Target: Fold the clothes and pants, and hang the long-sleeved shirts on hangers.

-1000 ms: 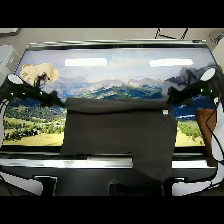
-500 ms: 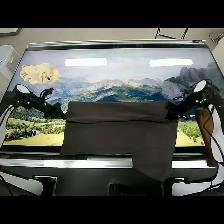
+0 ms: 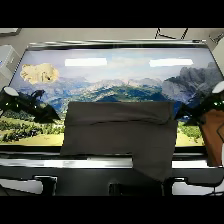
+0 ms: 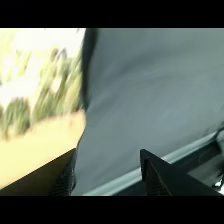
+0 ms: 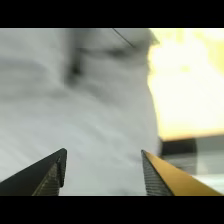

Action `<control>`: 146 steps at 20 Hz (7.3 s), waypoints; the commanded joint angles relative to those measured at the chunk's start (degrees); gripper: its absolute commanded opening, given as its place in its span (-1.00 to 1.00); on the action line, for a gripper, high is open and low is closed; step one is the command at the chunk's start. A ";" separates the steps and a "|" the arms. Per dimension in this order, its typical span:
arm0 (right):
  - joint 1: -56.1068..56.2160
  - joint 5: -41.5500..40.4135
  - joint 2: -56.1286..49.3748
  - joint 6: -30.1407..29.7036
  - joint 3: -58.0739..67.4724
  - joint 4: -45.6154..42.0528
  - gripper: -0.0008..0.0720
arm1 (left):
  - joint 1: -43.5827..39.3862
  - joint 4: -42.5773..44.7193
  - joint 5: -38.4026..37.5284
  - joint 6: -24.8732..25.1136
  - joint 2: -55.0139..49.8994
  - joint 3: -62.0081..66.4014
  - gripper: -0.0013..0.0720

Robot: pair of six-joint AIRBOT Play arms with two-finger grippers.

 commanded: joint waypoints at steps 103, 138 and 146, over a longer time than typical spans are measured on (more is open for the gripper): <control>13.70 -6.82 14.62 -0.94 9.11 26.69 -0.87 | -50.53 -22.45 30.60 -17.99 -27.50 30.47 -0.90; 23.89 -16.20 -8.07 0.50 8.96 23.96 0.92 | -15.30 16.94 22.82 -20.02 20.20 30.75 -0.90; 16.55 -24.48 -7.37 -14.75 -14.38 37.31 0.69 | -15.87 16.79 22.60 -20.11 20.13 30.75 -0.90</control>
